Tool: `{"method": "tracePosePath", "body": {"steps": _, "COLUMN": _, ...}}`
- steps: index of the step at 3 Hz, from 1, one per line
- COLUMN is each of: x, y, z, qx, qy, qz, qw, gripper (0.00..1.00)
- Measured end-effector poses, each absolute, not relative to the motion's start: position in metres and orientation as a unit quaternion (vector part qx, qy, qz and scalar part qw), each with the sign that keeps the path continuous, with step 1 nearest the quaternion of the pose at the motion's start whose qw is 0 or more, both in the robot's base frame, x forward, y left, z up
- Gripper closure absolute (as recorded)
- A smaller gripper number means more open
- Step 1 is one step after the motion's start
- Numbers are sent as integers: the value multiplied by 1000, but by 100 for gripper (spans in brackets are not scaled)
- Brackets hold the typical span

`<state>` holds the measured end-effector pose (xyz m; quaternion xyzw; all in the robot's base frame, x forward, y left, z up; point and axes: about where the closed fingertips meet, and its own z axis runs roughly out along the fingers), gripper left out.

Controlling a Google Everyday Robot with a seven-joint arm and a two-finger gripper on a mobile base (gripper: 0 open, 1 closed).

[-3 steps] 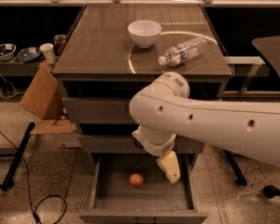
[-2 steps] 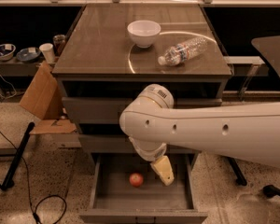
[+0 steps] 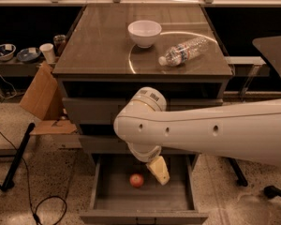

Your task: Pick apple from bottom drawer and place on counter

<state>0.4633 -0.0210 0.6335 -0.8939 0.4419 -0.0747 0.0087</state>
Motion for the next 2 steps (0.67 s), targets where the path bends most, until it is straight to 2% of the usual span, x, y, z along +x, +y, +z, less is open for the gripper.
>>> {"method": "tracePosePath", "body": {"steps": 2, "x": 491, "y": 44, "z": 577, "qx": -931, "qy": 343, "qz": -125, "qw": 27, "gripper": 0}}
